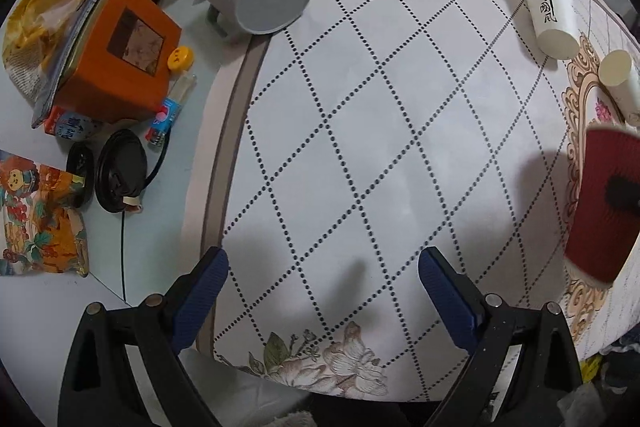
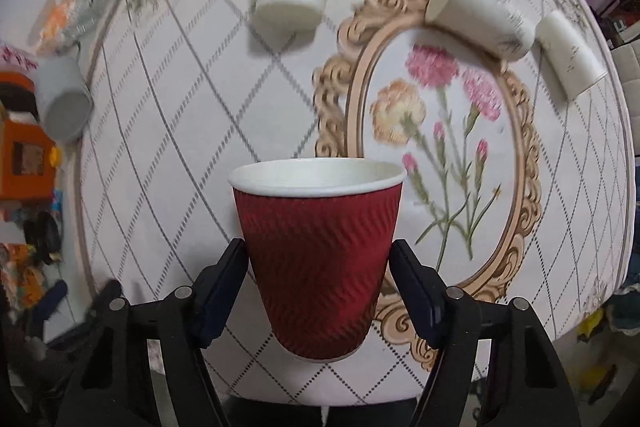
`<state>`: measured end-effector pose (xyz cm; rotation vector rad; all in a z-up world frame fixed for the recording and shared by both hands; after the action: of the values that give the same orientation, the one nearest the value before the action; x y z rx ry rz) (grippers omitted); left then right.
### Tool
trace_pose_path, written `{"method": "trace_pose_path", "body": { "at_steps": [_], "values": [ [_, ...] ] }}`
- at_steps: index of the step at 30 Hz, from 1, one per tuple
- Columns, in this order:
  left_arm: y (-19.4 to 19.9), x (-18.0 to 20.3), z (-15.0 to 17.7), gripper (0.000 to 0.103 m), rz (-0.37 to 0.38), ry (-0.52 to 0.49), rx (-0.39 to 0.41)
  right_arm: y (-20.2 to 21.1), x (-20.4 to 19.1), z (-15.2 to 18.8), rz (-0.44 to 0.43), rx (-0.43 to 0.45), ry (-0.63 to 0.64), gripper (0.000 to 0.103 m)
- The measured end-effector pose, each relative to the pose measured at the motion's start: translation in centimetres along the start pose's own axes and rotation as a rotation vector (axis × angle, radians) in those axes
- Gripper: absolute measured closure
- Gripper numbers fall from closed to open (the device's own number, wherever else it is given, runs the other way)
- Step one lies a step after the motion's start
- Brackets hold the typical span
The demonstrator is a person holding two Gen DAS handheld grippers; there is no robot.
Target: Flip cup upright
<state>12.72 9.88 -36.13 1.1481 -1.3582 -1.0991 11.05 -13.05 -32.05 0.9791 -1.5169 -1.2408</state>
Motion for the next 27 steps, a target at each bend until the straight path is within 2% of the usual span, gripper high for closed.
{"method": "trace_pose_path", "body": {
  "at_steps": [6, 10, 16, 21, 27],
  "values": [
    [0.2, 2.0, -2.1, 0.006, 0.017, -0.020, 0.015, 2.3, 1.7, -3.5, -0.018, 0.222, -0.098, 0.029],
    [-0.6, 3.6, -3.5, 0.006, 0.016, -0.056, 0.029, 2.0, 1.7, -5.8, 0.005, 0.366, -0.145, 0.029],
    [-2.5, 4.8, -4.5, 0.006, 0.000, -0.082, 0.029, -0.1, 2.0, -5.4, 0.062, 0.533, -0.162, 0.029],
    [-3.1, 5.0, -3.7, 0.006, 0.006, -0.096, 0.013, 0.3, 1.8, -3.7, 0.068, 0.589, -0.141, 0.029],
    [-2.4, 5.2, -2.6, 0.006, 0.017, -0.118, 0.013, 0.3, 1.8, -0.9, 0.067, 0.557, -0.118, 0.027]
  ]
}}
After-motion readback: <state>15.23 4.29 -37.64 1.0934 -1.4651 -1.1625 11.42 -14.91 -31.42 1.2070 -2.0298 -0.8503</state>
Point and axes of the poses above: each gripper's, at about its wrist camera, not at the fingertips, and y roughly against the way its jaws point, x to its right, z to its underside, the point moved 4 cm from there along -y, roughly the way its jaws point, and after that the axes turned 15 degrees about z, right-handed, at the moved point
